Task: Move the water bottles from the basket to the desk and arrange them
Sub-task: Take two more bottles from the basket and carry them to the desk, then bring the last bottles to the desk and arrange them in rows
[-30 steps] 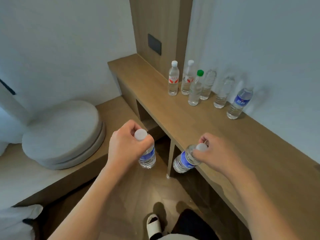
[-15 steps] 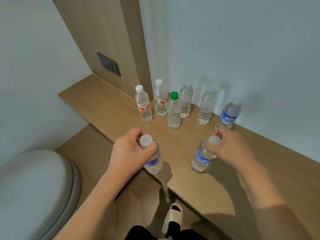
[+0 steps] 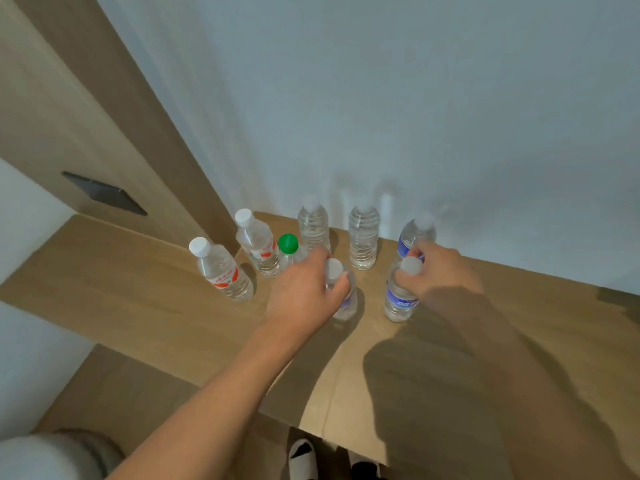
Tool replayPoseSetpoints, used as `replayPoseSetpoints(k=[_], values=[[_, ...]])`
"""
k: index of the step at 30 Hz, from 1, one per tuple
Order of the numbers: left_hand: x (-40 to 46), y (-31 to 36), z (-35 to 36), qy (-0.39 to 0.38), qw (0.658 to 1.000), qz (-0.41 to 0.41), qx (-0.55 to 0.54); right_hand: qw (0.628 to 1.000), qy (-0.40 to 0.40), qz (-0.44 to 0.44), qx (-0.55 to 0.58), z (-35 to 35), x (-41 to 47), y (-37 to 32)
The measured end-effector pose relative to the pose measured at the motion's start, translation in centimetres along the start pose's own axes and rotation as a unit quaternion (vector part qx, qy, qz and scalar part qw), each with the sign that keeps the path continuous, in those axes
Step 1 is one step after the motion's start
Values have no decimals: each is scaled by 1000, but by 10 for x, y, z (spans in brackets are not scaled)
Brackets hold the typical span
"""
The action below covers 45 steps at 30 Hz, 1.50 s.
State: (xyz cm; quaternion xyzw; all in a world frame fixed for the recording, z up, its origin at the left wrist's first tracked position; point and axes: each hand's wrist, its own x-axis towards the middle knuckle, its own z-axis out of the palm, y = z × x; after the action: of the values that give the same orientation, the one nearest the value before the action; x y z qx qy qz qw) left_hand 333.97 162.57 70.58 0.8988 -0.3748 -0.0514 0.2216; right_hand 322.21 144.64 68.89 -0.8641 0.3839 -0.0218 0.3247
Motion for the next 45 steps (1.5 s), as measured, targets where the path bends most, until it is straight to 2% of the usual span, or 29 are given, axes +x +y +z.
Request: replayPoseSetpoints(k=[5,15,19,22,28,35,45], values=[[37,0,27,-39,999,12,17,999,46,-1,2,15,8,12],[62,3,43,-56,994,23,94,999,12,40,12,13,15,17],[60,9,40,-70,988,26,133,998,49,19,42,15,3,20],[54,9,34,-37,990,38,130,995,98,-23,15,15,-11,22],[32,4,23,29,989,126,67,996,85,21,16,2,-44,10],[4,23,20,63,953,295,9,978,200,60,0,-3,-113,-6],[-44,103,30,60,899,432,-22,947,285,148,4,-25,-222,26]])
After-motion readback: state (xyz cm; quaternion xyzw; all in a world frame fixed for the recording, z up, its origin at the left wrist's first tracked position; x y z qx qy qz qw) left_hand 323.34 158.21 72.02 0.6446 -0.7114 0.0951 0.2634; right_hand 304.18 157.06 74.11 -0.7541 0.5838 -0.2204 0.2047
